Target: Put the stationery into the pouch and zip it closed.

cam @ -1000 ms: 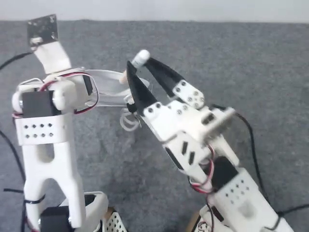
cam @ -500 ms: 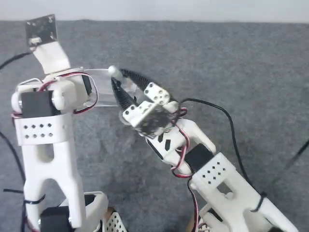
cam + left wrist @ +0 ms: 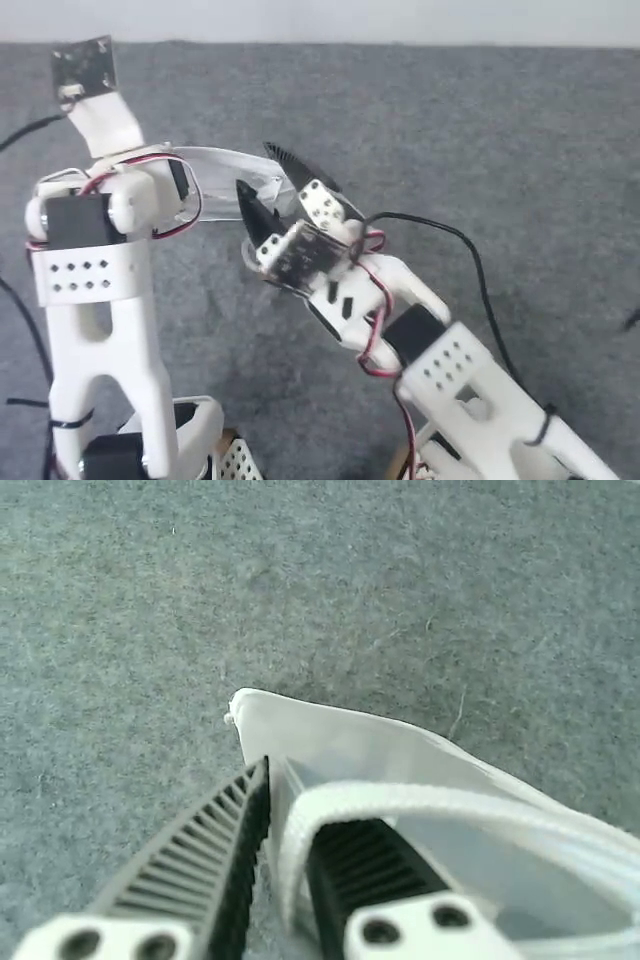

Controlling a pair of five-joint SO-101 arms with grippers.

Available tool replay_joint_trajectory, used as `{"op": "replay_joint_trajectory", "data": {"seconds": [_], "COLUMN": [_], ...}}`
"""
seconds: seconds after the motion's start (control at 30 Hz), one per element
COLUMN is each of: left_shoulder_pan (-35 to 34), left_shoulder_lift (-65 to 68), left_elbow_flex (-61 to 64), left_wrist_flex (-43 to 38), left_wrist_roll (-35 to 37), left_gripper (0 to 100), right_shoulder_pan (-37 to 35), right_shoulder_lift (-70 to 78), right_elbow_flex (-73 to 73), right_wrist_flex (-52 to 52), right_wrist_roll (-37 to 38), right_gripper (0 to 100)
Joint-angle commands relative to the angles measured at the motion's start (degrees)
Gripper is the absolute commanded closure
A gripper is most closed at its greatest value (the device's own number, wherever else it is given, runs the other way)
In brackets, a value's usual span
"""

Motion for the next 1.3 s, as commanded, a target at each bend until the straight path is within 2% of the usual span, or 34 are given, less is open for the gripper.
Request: {"op": "replay_joint_trajectory", "data": {"seconds": [0.0,0.3,0.43,0.53,0.8,1.17,1.27], "left_shoulder_pan": [0.0,-0.09,-0.09,-0.09,-2.99,-3.43,-3.43], "left_shoulder_lift": [-2.73,-2.73,-2.64,-2.64,-2.73,-2.29,-2.29], "left_elbow_flex": [-0.57,-0.57,-0.48,-0.48,-0.48,-0.31,-0.31], "left_wrist_flex": [-1.93,-2.11,-2.11,-2.11,-2.2,-3.25,-3.34], "left_wrist_roll": [-0.44,-0.44,-0.44,-0.44,-0.26,-0.18,-0.18], "left_gripper": [99,99,99,99,99,99,99], "right_shoulder_pan": [0.66,1.89,2.15,2.15,2.15,1.89,-0.13], "right_shoulder_lift": [-9.45,-21.23,-21.05,-20.7,-20.62,-20.62,-20.62], "right_elbow_flex": [1.93,2.81,3.08,3.08,6.68,17.93,20.13], "right_wrist_flex": [3.47,25.19,30.9,32.57,31.25,13.05,8.22], "right_wrist_roll": [-3.25,-16.88,-21.89,-22.95,-22.95,-21.27,-21.27], "right_gripper": [82.1,78.8,78.9,78.9,78.9,79.0,79.0]}}
